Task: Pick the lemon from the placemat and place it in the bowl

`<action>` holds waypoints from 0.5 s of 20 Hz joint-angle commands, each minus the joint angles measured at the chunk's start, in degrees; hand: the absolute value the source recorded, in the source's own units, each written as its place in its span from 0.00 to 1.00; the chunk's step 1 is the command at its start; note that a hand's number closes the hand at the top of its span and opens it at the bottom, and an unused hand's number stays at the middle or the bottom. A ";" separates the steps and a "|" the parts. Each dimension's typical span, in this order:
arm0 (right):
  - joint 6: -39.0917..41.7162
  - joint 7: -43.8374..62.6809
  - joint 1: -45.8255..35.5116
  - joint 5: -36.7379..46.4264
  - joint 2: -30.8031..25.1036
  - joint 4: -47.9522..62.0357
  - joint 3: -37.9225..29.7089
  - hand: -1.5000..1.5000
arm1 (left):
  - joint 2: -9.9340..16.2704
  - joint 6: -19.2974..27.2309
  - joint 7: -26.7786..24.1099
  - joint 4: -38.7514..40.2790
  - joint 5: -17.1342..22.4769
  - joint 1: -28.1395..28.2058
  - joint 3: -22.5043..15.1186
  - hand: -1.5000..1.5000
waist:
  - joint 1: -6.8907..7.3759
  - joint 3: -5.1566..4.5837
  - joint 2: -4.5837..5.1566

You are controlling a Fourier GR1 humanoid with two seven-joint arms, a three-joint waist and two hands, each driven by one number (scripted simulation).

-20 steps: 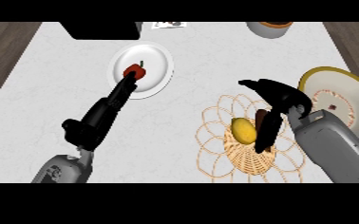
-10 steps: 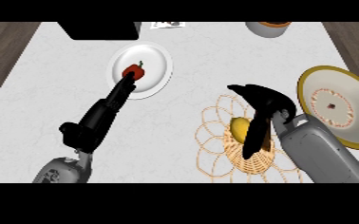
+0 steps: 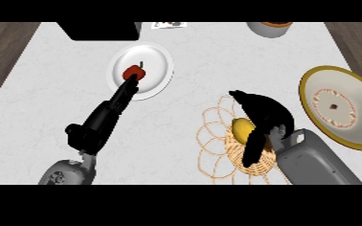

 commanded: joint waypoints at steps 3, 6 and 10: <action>-2.45 0.33 2.45 10.49 1.68 0.31 1.72 0.00 | 0.95 -2.00 -0.54 -2.65 0.02 2.46 2.40 0.50 | 0.22 0.01 0.01; -3.00 0.81 4.04 14.82 4.18 0.51 2.36 0.00 | -0.43 -2.66 -2.12 1.23 -1.32 0.27 3.34 0.50 | 0.05 0.00 0.03; -2.65 -1.91 4.76 17.67 5.46 3.88 -0.74 0.00 | -2.18 -2.65 2.95 -1.44 -1.97 -1.33 3.34 0.50 | 0.12 0.02 0.04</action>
